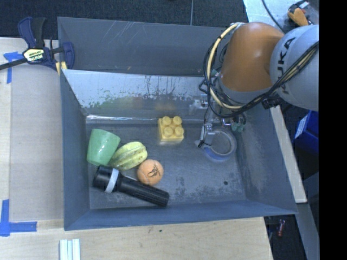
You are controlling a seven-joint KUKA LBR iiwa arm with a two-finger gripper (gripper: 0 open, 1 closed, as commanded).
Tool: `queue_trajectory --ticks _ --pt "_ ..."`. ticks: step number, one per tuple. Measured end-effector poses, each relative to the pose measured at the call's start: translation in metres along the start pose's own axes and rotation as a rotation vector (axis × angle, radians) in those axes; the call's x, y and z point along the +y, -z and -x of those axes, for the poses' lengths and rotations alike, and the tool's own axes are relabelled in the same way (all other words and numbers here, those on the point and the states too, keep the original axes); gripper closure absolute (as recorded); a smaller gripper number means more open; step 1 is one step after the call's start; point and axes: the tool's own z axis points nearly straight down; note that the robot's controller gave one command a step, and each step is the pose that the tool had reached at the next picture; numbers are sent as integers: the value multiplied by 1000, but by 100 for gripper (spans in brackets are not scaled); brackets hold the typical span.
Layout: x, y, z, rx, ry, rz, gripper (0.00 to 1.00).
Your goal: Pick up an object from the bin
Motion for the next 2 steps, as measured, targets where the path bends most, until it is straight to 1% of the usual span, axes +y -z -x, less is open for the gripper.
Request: queue_trajectory --ticks 1,2 --pt "0 5 2 -8 0 0 0" --pt "27 -87 14 -3 -194 0 0"
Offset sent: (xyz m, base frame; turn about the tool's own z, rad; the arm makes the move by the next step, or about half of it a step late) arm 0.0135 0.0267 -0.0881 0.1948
